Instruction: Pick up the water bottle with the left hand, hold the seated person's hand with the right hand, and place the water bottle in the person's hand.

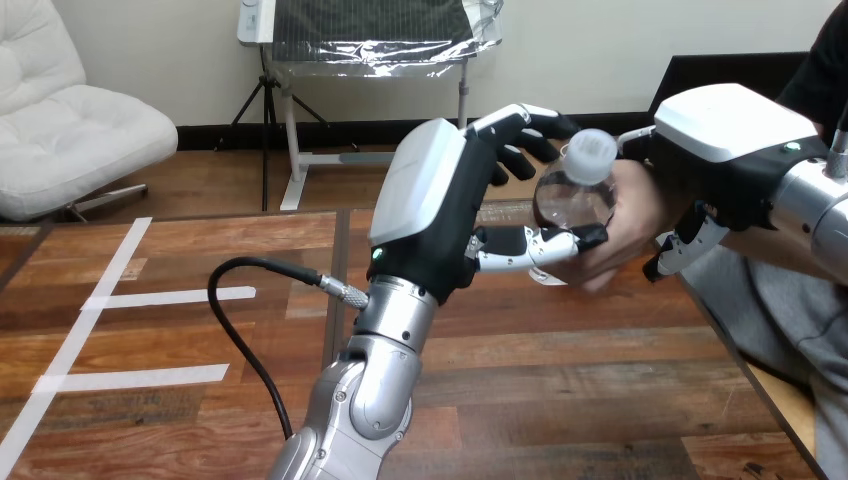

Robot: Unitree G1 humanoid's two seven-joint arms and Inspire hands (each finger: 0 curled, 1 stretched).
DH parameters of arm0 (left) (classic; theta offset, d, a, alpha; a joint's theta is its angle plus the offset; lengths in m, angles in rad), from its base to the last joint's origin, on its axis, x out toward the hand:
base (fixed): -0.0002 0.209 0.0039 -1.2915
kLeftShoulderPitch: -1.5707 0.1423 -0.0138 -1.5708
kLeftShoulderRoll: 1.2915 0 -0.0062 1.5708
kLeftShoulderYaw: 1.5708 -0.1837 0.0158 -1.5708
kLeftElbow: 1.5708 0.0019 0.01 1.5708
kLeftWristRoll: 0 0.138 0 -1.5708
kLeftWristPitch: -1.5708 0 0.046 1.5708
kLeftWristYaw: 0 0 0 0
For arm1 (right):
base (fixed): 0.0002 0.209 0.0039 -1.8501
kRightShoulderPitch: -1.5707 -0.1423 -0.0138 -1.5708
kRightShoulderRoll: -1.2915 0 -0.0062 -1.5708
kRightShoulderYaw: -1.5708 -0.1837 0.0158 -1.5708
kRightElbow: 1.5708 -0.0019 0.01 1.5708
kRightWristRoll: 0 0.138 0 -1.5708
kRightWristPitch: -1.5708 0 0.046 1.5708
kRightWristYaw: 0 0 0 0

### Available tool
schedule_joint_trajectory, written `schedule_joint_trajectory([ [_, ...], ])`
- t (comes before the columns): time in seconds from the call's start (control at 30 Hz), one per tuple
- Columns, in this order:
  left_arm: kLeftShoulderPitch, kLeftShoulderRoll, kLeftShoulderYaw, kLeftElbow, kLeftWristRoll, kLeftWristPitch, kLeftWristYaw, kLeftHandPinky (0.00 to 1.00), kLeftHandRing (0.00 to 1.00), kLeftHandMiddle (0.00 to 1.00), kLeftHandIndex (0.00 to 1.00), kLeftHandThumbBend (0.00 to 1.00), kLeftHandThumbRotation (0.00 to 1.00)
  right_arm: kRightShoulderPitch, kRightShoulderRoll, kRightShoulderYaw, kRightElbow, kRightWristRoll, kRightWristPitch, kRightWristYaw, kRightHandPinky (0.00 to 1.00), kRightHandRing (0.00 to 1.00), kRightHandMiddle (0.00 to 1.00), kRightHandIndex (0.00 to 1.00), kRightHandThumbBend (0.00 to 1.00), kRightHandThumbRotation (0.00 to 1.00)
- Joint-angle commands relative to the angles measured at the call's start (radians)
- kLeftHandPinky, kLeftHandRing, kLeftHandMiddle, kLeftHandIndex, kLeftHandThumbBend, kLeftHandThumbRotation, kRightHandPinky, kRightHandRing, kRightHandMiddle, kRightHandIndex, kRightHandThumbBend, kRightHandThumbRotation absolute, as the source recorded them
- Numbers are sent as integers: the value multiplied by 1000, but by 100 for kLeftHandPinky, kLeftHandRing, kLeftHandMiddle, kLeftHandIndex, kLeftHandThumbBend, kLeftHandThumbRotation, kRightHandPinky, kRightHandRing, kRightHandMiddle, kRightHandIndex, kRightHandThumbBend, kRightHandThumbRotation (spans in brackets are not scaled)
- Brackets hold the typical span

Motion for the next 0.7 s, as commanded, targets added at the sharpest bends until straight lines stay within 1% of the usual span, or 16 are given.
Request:
schedule_joint_trajectory([
  [0.0, -53, 2, -6, -52, 16, 14, 4, 95, 95, 97, 99, 89, 56, -9, -13, -34, 4, 15, -10, -13, 82, 90, 91, 88, 87, 5],
  [0.13, -51, 4, -9, -53, 21, 16, 12, 98, 97, 99, 100, 90, 59, -7, -16, -31, 5, 8, -12, -10, 84, 91, 92, 89, 88, 5],
  [0.23, -48, 6, -9, -57, 22, 22, 7, 99, 97, 99, 100, 90, 61, -6, -18, -30, 10, 7, -18, -13, 84, 92, 93, 90, 88, 5],
  [0.37, -49, 9, -10, -52, 21, 13, 17, 100, 96, 99, 100, 89, 61, -2, -16, -33, 9, 11, -14, -8, 85, 92, 93, 90, 88, 5],
  [0.43, -49, 11, -10, -49, 21, 8, 22, 99, 96, 98, 99, 88, 61, -1, -15, -35, 4, 13, -9, -2, 85, 92, 93, 90, 87, 5],
  [0.53, -49, 15, -11, -46, 26, 5, 26, 99, 95, 98, 98, 87, 59, 2, -14, -36, 10, 15, -15, -11, 85, 92, 93, 90, 88, 4],
  [0.67, -47, 16, -10, -46, 16, 2, 23, 97, 93, 96, 96, 84, 56, 3, -14, -36, 0, 15, -5, 2, 86, 92, 93, 91, 88, 4],
])
